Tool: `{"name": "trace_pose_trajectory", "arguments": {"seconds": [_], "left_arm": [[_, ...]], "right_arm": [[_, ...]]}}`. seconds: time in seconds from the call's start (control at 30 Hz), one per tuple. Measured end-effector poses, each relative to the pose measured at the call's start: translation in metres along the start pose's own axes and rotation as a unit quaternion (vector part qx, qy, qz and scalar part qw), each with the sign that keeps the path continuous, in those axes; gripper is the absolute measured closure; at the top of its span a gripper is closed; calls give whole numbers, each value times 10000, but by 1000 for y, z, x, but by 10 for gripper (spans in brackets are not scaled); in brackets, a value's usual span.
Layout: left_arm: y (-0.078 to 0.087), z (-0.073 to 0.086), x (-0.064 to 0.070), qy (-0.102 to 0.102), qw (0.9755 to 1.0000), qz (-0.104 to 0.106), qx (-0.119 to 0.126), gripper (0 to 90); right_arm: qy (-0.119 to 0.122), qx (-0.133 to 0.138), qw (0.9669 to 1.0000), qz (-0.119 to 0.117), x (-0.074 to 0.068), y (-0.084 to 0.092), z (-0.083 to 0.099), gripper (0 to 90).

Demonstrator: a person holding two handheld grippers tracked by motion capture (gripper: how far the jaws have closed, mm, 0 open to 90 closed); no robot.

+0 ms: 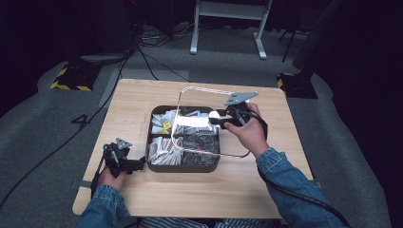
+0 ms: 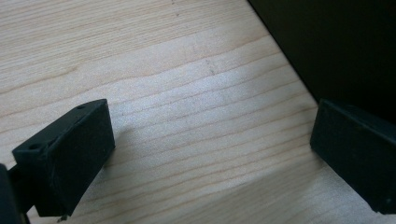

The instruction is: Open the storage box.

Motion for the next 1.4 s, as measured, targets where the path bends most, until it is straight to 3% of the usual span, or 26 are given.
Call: {"name": "trace_pose_trajectory", "arguments": {"seconds": [0.23, 0.67, 0.97, 1.07, 1.4], "left_arm": [[0, 0, 2, -69, 9999, 82, -4, 0], [1, 1, 2, -71, 9999, 78, 2, 1], [1, 1, 3, -64, 9999, 86, 0, 1], [1, 1, 3, -65, 9999, 84, 1, 1], [2, 2, 3, -68, 10000, 72, -12, 1]], "right_arm": [[-300, 55, 9991, 303, 33, 31, 19, 590], [-658, -32, 9953, 709, 77, 59, 49, 590], [-964, -59, 9905, 977, 105, 73, 74, 590], [-1145, -66, 9875, 1083, 118, 76, 86, 590], [-1437, -58, 9825, 1181, 139, 77, 111, 590]]}}
Point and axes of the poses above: each handheld gripper's, and its own axes: y roughly backward along the jaws, z roughly out of its underside, x roughly to its right, the point moved 10 cm from there along -y, roughly forward along the jaws, and after that the axes turned 2 degrees about x, right-handed, at the moved point
